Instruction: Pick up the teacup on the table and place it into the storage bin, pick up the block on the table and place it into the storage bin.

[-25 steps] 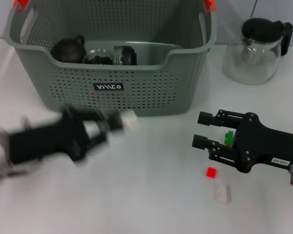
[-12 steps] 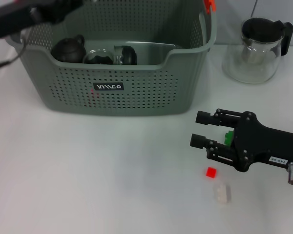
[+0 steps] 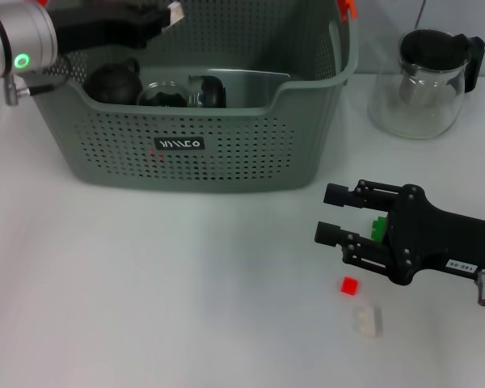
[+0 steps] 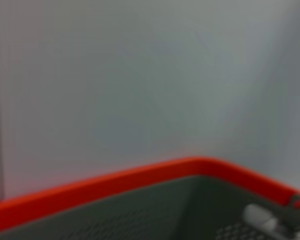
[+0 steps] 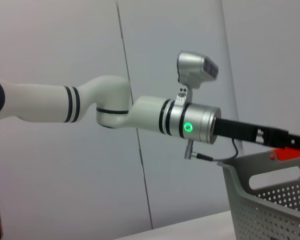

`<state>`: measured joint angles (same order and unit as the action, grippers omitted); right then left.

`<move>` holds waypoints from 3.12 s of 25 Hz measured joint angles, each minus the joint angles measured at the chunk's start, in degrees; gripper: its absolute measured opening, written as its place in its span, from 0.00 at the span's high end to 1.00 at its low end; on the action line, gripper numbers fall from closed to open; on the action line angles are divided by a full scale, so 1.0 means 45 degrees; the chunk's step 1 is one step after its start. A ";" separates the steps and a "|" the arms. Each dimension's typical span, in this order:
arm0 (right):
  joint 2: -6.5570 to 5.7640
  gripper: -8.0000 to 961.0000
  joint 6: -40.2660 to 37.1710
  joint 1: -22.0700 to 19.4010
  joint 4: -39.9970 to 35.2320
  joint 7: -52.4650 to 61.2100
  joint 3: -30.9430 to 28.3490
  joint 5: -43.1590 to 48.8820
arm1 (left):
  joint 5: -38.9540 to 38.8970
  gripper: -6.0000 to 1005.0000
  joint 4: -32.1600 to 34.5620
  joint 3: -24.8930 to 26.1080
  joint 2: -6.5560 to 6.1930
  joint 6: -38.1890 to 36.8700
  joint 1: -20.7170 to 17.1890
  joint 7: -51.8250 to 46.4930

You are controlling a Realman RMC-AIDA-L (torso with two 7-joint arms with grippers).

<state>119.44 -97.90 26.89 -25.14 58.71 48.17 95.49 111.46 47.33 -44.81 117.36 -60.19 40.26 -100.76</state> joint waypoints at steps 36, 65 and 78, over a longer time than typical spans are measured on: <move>-0.0630 0.41 0.0337 -0.0111 -0.0264 0.0330 -0.1362 0.0020 | -0.0497 0.26 -0.4620 -0.1667 0.1606 -0.6269 -0.3412 1.0402; -0.0458 0.41 -0.0163 -0.0410 -0.2622 0.2716 -0.1159 0.2585 | -0.1093 0.27 -0.2575 -0.1054 0.1314 -0.9033 -0.4803 0.9979; -0.0006 0.41 -0.3026 0.2859 -0.9844 1.2644 -0.0207 1.1016 | -0.1038 0.27 -0.2061 0.1998 0.0909 -1.0868 -0.5145 0.9496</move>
<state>119.41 -111.52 39.76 -69.43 115.61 47.23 145.06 106.79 38.05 -35.81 121.45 -109.10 17.11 -58.03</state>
